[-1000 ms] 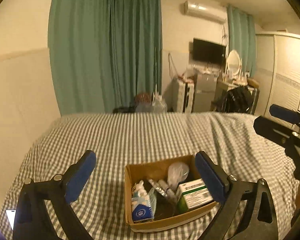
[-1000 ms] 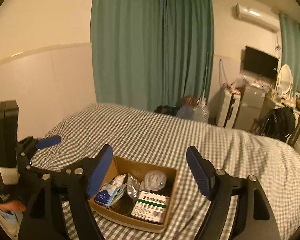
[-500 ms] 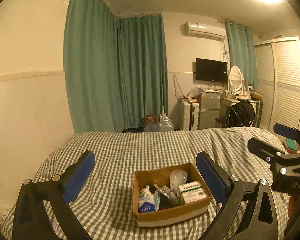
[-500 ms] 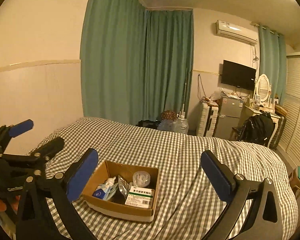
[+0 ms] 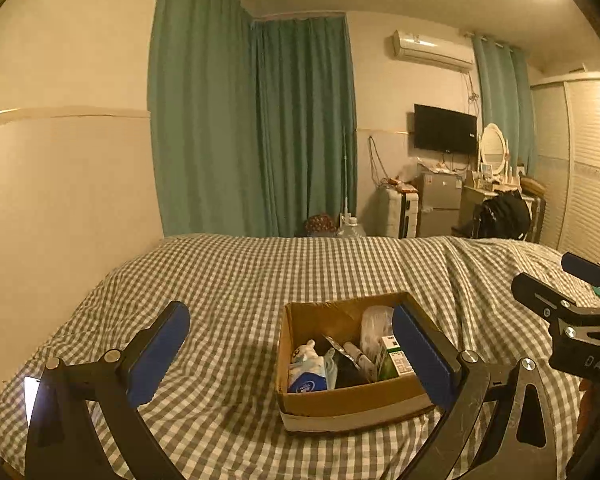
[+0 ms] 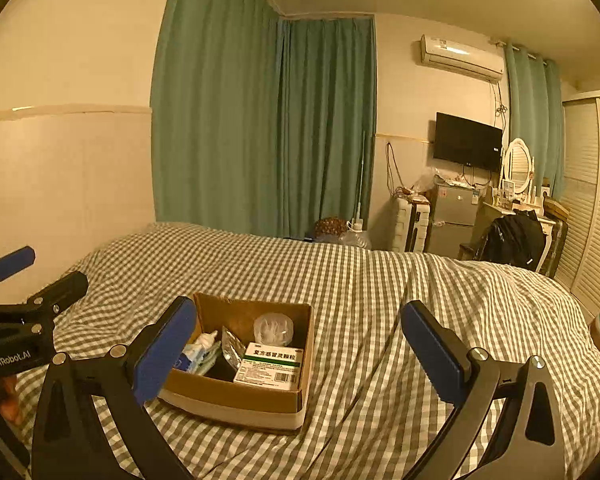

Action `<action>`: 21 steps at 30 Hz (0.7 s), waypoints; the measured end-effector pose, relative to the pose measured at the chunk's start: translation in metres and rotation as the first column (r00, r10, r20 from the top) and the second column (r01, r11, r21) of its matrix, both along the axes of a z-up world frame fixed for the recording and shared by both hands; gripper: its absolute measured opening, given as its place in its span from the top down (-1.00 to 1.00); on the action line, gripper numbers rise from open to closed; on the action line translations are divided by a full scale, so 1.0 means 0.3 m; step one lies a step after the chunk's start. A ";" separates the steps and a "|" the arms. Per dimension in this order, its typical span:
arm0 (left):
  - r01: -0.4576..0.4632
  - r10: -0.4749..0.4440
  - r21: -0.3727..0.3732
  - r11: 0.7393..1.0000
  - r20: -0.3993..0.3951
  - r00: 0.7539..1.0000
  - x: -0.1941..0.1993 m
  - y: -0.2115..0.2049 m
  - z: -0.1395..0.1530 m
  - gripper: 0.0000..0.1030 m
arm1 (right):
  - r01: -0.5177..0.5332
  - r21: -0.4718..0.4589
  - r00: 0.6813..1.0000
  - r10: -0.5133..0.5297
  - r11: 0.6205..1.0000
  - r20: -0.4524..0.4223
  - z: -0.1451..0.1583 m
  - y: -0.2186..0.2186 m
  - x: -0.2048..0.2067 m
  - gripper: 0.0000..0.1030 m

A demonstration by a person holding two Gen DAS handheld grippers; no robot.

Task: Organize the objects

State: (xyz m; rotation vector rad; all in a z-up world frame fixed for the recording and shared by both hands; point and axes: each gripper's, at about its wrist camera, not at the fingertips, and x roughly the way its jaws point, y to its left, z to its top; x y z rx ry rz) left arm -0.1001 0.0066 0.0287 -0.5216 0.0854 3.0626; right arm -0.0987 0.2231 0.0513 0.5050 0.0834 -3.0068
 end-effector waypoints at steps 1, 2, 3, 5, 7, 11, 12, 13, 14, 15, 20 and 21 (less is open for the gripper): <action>0.005 -0.005 -0.009 1.000 0.001 1.000 0.000 0.010 0.000 -1.00 | 0.002 -0.006 1.000 -0.002 1.000 0.006 -0.006 0.005 -0.007 -0.99; 0.007 -0.007 -0.014 1.000 0.000 1.000 0.003 0.011 -0.004 -1.00 | 0.008 -0.011 1.000 -0.008 1.000 0.012 -0.014 0.010 -0.013 -0.99; 0.010 -0.010 -0.016 1.000 -0.002 1.000 0.006 0.014 -0.005 -1.00 | 0.015 -0.015 1.000 -0.015 1.000 0.021 -0.022 0.014 -0.019 -0.99; 0.022 -0.022 -0.014 1.000 -0.003 1.000 0.012 0.015 -0.002 -1.00 | 0.024 -0.018 0.999 -0.024 1.000 0.031 -0.033 0.020 -0.025 -0.99; 0.033 -0.033 -0.012 0.999 0.000 0.999 0.016 0.012 0.000 -1.00 | 0.035 -0.016 0.999 -0.034 0.999 0.033 -0.041 0.023 -0.025 -0.99; 0.045 -0.045 -0.003 0.999 -0.013 0.999 0.026 0.006 0.006 -1.00 | 0.047 -0.013 0.998 -0.047 0.999 0.030 -0.032 0.020 -0.014 -0.99; 0.050 -0.050 0.004 0.999 -0.015 0.999 0.021 0.004 0.005 -1.00 | 0.052 -0.010 0.998 -0.052 0.999 0.026 -0.029 0.017 -0.008 -0.99; 0.057 -0.057 0.011 0.998 -0.017 0.998 0.010 0.003 0.003 -1.00 | 0.054 -0.007 0.998 -0.054 0.999 0.023 -0.027 0.014 -0.005 -0.99; 0.058 -0.058 0.015 0.998 -0.014 0.998 -0.004 0.004 0.001 -1.00 | 0.054 -0.001 0.998 -0.054 0.999 0.022 -0.028 0.009 -0.002 -0.99; 0.055 -0.055 0.017 0.998 -0.011 0.998 -0.017 0.007 -0.001 -1.00 | 0.053 0.008 0.998 -0.054 0.999 0.019 -0.031 0.004 -0.001 -0.99; 0.037 -0.037 -0.004 0.999 0.026 0.999 -0.046 0.018 -0.044 -1.00 | 0.056 0.023 0.998 -0.056 0.998 0.012 -0.048 0.012 -0.041 -0.99; 0.030 -0.030 -0.010 0.999 0.034 0.999 -0.048 0.018 -0.053 -1.00 | 0.058 0.014 0.998 -0.058 0.998 0.016 -0.055 0.017 -0.049 -0.99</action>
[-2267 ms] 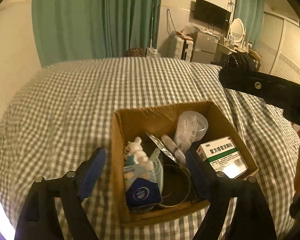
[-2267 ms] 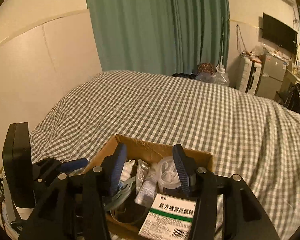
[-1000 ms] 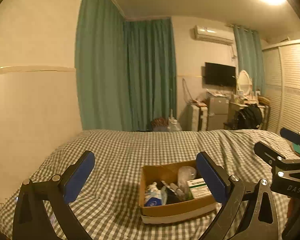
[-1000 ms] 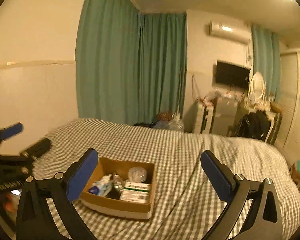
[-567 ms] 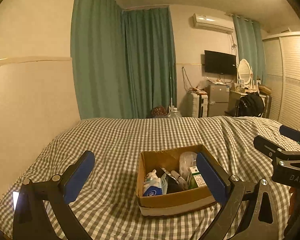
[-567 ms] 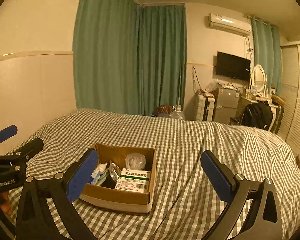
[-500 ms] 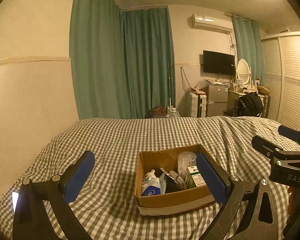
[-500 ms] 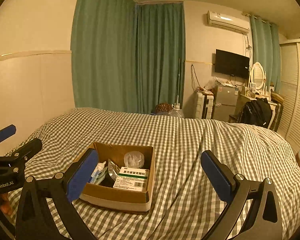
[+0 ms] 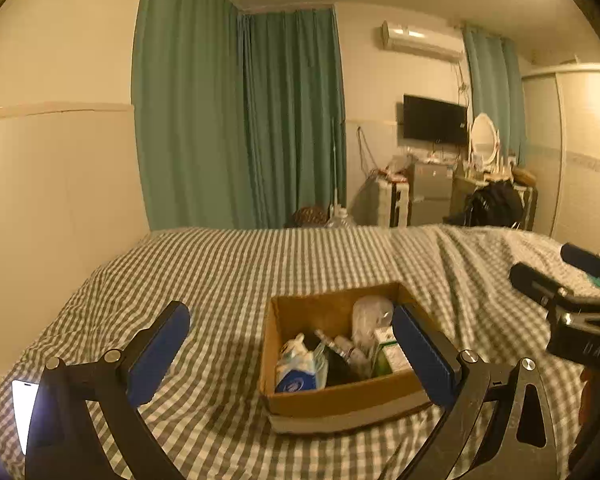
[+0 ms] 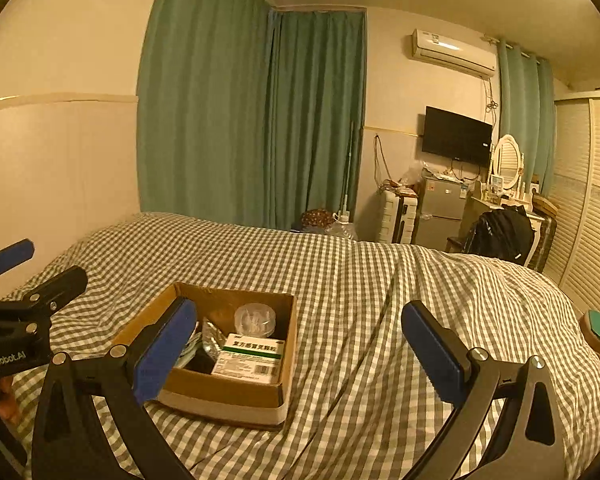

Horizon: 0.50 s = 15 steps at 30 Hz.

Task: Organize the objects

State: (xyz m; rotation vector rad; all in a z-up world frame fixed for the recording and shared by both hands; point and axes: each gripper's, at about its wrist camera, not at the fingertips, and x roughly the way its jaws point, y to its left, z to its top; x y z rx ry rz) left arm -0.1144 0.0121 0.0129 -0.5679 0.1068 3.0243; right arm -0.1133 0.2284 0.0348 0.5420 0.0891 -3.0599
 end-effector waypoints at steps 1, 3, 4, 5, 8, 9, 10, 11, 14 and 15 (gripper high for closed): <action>-0.007 0.007 -0.001 1.000 0.008 1.000 0.000 -0.001 -0.008 -1.00 | 0.000 -0.011 1.000 0.000 1.000 0.005 -0.009 0.005 -0.007 -0.99; -0.008 0.008 0.005 1.000 0.019 1.000 0.005 0.000 -0.011 -1.00 | -0.002 -0.025 1.000 0.002 1.000 0.018 -0.032 0.014 -0.014 -0.99; -0.004 0.004 0.007 1.000 0.018 1.000 0.009 -0.001 -0.009 -1.00 | -0.002 -0.028 1.000 0.003 1.000 0.027 -0.037 0.016 -0.017 -0.99; -0.001 0.001 0.007 1.000 0.016 1.000 0.014 0.000 -0.005 -1.00 | -0.004 -0.034 0.999 0.006 0.999 0.043 -0.047 0.020 -0.020 -0.99; -0.001 0.001 -0.003 1.000 0.004 1.000 0.031 0.008 0.014 -1.00 | -0.005 -0.047 0.999 0.007 0.999 0.048 -0.045 0.029 -0.010 -0.99; -0.003 0.003 -0.002 1.000 0.003 1.000 0.036 0.010 0.018 -1.00 | -0.003 -0.047 0.999 0.005 0.999 0.043 -0.040 0.032 -0.002 -0.99; -0.002 0.002 0.001 1.000 0.006 1.000 0.039 0.012 0.019 -1.00 | -0.001 -0.047 0.999 0.003 0.999 0.039 -0.037 0.034 0.005 -0.99; -0.003 0.003 0.001 1.000 0.009 1.000 0.043 0.011 0.018 -1.00 | -0.001 -0.049 0.999 0.003 0.999 0.033 -0.037 0.035 0.013 -0.99; -0.011 0.011 -0.007 1.000 0.013 1.000 0.049 0.013 0.021 -1.00 | -0.004 -0.051 1.000 0.005 0.999 0.027 -0.035 0.035 0.028 -0.99; -0.015 0.015 -0.007 1.000 0.012 1.000 0.051 0.013 0.021 -1.00 | -0.005 -0.054 1.000 0.007 0.999 0.028 -0.035 0.034 0.029 -0.99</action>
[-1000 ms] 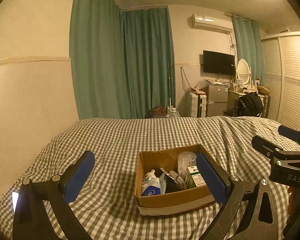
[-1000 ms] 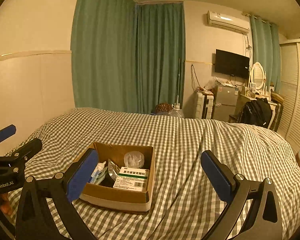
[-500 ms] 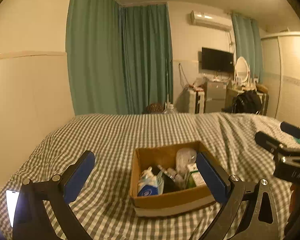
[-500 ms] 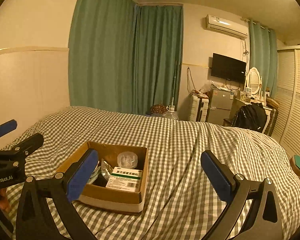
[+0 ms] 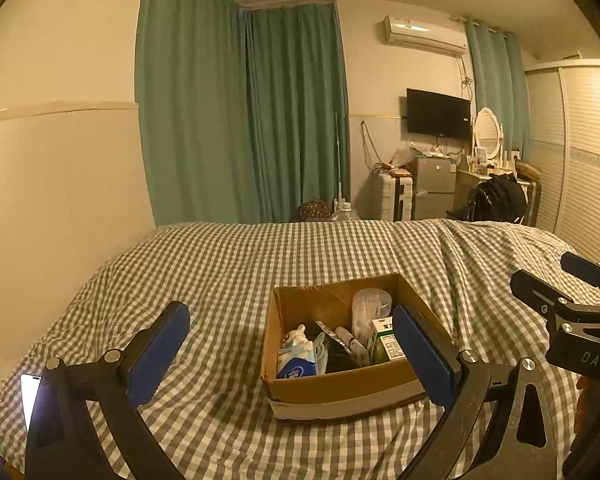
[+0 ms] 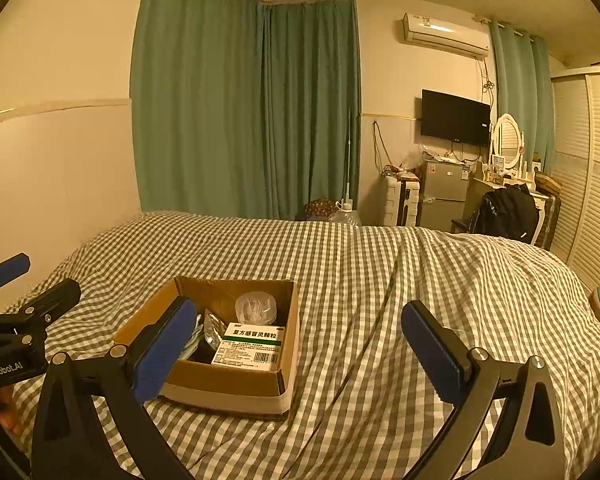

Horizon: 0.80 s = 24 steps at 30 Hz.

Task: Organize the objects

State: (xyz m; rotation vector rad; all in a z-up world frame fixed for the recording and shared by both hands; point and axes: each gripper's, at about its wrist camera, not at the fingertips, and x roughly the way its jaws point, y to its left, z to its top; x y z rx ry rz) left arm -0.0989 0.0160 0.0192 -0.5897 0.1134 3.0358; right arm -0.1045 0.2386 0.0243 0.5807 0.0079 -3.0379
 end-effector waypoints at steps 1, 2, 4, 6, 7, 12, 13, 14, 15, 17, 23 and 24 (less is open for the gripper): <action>-0.001 0.001 0.001 1.000 -0.001 1.000 -0.001 0.001 0.001 -1.00 | -0.003 -0.002 1.000 0.003 1.000 0.001 0.001 0.000 0.002 -0.99; -0.002 0.002 0.003 1.000 -0.001 1.000 -0.001 0.000 0.001 -1.00 | -0.007 -0.003 1.000 0.007 1.000 0.000 0.001 -0.001 0.002 -0.99; -0.002 0.002 0.002 1.000 0.001 1.000 -0.004 0.004 0.002 -1.00 | -0.009 -0.002 1.000 0.009 1.000 -0.005 0.001 -0.002 0.002 -0.99; -0.001 0.001 -0.005 1.000 0.002 1.000 -0.004 0.009 0.003 -1.00 | -0.010 -0.001 1.000 0.010 1.000 -0.003 -0.004 -0.002 0.001 -0.99; -0.002 0.002 -0.008 1.000 0.000 1.000 -0.003 0.008 0.005 -1.00 | -0.006 0.000 1.000 0.006 1.000 -0.002 -0.006 0.000 0.000 -0.99; -0.007 0.007 0.000 1.000 0.001 1.000 -0.003 0.003 0.009 -1.00 | -0.003 -0.003 1.000 0.003 1.000 -0.002 -0.006 -0.003 -0.005 -0.99; -0.008 0.008 0.000 1.000 0.002 1.000 -0.003 0.003 0.009 -1.00 | -0.004 -0.003 1.000 0.004 1.000 -0.001 -0.008 -0.004 -0.004 -0.99; -0.007 0.007 -0.001 1.000 0.002 1.000 -0.004 0.001 0.011 -1.00 | -0.006 -0.002 1.000 0.006 1.000 0.000 -0.009 -0.005 -0.004 -0.99; -0.007 0.007 -0.003 1.000 0.003 1.000 -0.003 0.001 0.012 -1.00 | -0.007 -0.002 1.000 0.007 1.000 0.001 -0.009 -0.005 -0.005 -0.99; -0.008 0.008 -0.001 1.000 0.002 1.000 -0.004 0.000 0.011 -1.00 | -0.007 -0.001 1.000 0.007 1.000 0.001 -0.008 -0.005 -0.005 -0.99; -0.011 0.011 0.005 1.000 0.004 1.000 -0.005 -0.004 0.012 -1.00 | -0.008 -0.002 1.000 0.008 1.000 0.000 -0.011 -0.008 -0.007 -0.99; -0.012 0.012 0.004 1.000 0.003 1.000 -0.005 -0.004 0.012 -1.00 | -0.008 -0.002 1.000 0.008 1.000 0.001 -0.012 -0.009 -0.008 -0.99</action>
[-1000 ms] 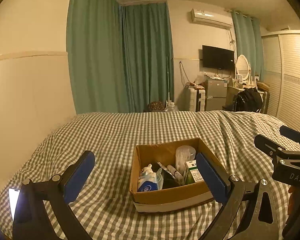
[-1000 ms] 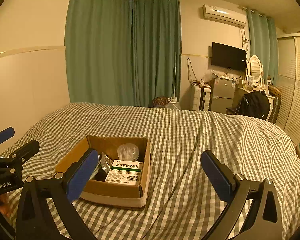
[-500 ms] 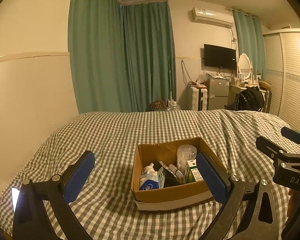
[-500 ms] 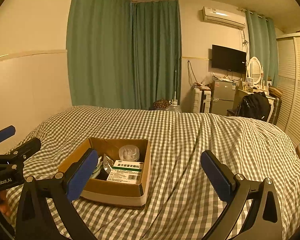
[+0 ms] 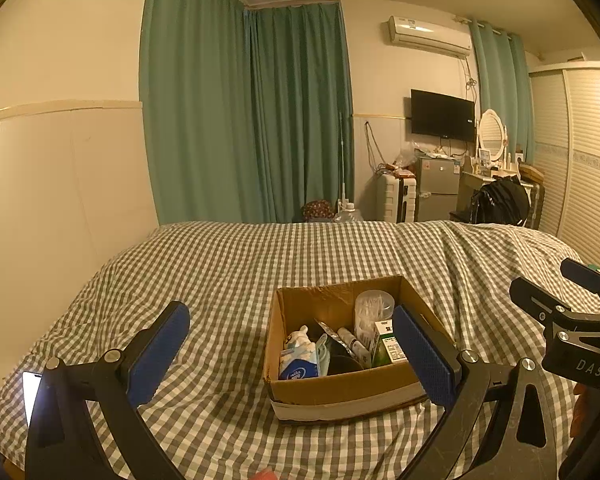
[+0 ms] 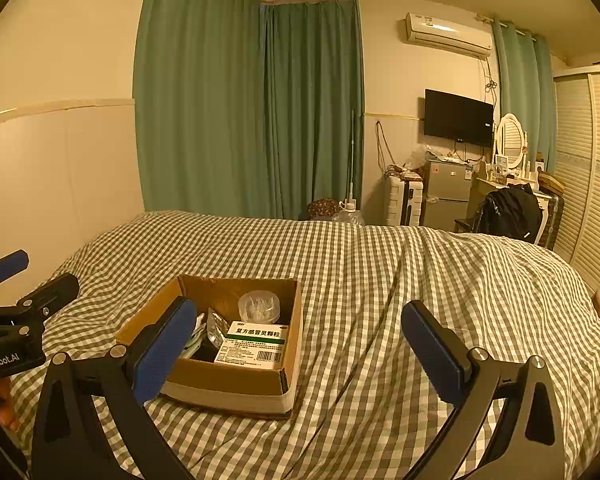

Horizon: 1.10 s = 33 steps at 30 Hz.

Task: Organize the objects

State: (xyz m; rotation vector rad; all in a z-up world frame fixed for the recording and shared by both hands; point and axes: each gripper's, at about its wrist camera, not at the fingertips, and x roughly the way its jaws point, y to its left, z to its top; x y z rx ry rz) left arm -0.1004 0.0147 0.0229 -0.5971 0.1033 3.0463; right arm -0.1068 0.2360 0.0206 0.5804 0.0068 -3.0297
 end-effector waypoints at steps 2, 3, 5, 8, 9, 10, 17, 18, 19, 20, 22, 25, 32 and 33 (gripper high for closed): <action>-0.003 0.003 -0.004 1.000 -0.003 1.000 0.001 0.000 0.001 -1.00 | 0.001 0.000 1.000 -0.001 1.000 0.001 0.001 -0.001 -0.003 -0.99; -0.004 0.004 -0.006 1.000 -0.004 1.000 0.000 0.001 0.002 -1.00 | 0.001 -0.001 1.000 -0.001 1.000 0.001 0.000 -0.001 -0.003 -0.99; -0.004 0.004 -0.011 1.000 -0.004 1.000 0.001 0.002 0.003 -1.00 | 0.000 0.000 1.000 0.000 1.000 0.001 0.001 -0.001 -0.002 -0.99; -0.006 0.006 -0.017 1.000 -0.005 1.000 0.001 0.004 0.004 -1.00 | 0.001 0.000 1.000 -0.001 1.000 0.002 0.001 -0.001 -0.002 -0.99; -0.006 0.006 -0.017 1.000 -0.005 1.000 0.002 0.004 0.004 -1.00 | 0.001 -0.001 1.000 -0.001 1.000 0.001 0.001 -0.002 -0.003 -0.99; -0.006 0.006 -0.018 1.000 -0.004 1.000 0.001 0.004 0.004 -1.00 | 0.002 0.000 1.000 -0.002 1.000 0.001 0.001 -0.003 -0.003 -0.99; -0.008 0.008 -0.017 1.000 -0.006 1.000 0.005 0.005 0.007 -1.00 | 0.005 -0.002 1.000 -0.005 1.000 0.006 -0.002 -0.002 -0.005 -0.99; -0.009 0.009 -0.016 1.000 -0.007 1.000 0.005 0.004 0.007 -1.00 | 0.006 -0.001 1.000 -0.006 1.000 0.006 -0.002 -0.004 -0.005 -0.99; -0.010 0.010 -0.016 1.000 -0.007 1.000 0.005 0.002 0.007 -1.00 | 0.006 0.000 1.000 -0.006 1.000 0.005 -0.002 -0.005 -0.004 -0.99; -0.014 0.013 -0.016 1.000 -0.008 1.000 0.004 0.001 0.006 -1.00 | 0.005 -0.002 1.000 -0.005 1.000 0.006 -0.002 -0.004 -0.006 -0.99; -0.021 0.021 -0.011 1.000 -0.009 1.000 0.001 -0.005 0.007 -1.00 | 0.002 0.001 1.000 -0.002 1.000 0.006 -0.002 -0.007 -0.006 -0.99; -0.028 0.028 -0.008 1.000 -0.009 1.000 0.001 -0.007 0.008 -1.00 | -0.003 0.005 1.000 0.003 1.000 0.007 -0.002 -0.011 -0.006 -0.99; -0.028 0.028 0.000 1.000 -0.005 1.000 0.006 -0.006 0.004 -1.00 | -0.003 -0.001 1.000 0.003 1.000 0.013 -0.008 -0.007 -0.010 -0.99; -0.029 0.029 -0.001 1.000 -0.006 1.000 0.007 -0.004 0.004 -1.00 | -0.001 0.000 1.000 0.001 1.000 0.014 -0.009 -0.007 -0.010 -0.99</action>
